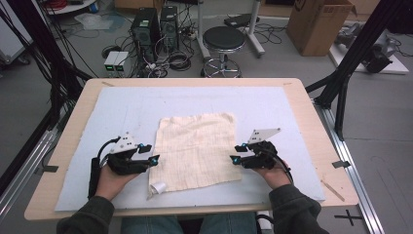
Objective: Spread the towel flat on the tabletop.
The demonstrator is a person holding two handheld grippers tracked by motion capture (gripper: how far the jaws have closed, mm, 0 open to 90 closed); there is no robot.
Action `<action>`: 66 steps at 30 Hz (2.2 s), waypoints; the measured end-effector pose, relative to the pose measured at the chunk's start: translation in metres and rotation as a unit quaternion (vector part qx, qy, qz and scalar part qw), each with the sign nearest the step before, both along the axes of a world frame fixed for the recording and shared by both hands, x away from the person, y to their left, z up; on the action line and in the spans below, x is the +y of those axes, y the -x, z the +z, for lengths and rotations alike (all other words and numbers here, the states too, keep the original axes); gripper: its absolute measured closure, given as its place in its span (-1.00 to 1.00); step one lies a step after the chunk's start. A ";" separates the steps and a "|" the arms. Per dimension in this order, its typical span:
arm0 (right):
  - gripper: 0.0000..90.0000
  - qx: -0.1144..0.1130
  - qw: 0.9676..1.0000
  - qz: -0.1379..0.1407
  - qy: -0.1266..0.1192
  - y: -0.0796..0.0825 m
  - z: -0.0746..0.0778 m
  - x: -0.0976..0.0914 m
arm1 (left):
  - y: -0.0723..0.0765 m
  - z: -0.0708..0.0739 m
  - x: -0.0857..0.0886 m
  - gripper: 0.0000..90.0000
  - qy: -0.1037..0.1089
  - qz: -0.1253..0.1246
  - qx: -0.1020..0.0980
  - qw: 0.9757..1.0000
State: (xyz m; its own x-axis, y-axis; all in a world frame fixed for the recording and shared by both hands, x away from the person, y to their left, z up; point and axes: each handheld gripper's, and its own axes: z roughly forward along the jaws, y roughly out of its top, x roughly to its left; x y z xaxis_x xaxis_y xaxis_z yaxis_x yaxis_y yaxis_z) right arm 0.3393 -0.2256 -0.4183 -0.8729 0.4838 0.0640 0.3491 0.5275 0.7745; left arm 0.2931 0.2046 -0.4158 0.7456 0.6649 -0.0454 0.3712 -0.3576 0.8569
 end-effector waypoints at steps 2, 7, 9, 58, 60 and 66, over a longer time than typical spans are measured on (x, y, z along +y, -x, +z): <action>0.19 0.003 1.000 0.017 0.003 0.007 -0.004 0.001 | 0.006 -0.004 0.001 0.02 -0.009 -0.008 0.003 1.000; 0.23 0.005 0.999 0.043 0.015 0.018 -0.010 0.002 | 0.015 -0.012 0.000 -0.01 -0.021 -0.033 0.014 0.999; 0.27 0.009 0.998 0.050 0.025 0.020 -0.013 0.004 | 0.017 -0.014 0.000 0.00 -0.029 -0.045 0.018 0.998; 0.90 0.052 0.993 0.105 0.029 0.053 -0.017 -0.003 | 0.024 -0.017 -0.004 0.96 -0.058 -0.108 0.038 0.992; 0.78 0.054 0.993 0.101 0.011 0.051 -0.015 -0.006 | 0.024 -0.017 -0.005 0.93 -0.056 -0.109 0.036 0.992; 0.52 0.049 0.996 0.073 -0.014 0.041 -0.014 -0.008 | 0.022 -0.016 0.000 0.75 -0.037 -0.104 0.038 0.993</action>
State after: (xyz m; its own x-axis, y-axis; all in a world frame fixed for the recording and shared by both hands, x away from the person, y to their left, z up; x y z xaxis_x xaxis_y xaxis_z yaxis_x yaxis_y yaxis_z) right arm 0.2981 -0.2334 -0.4320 -0.9227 0.3491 0.1636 0.3445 0.5561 0.7563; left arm 0.2712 0.2044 -0.4316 0.8631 0.5009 -0.0644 0.3463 -0.4941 0.7975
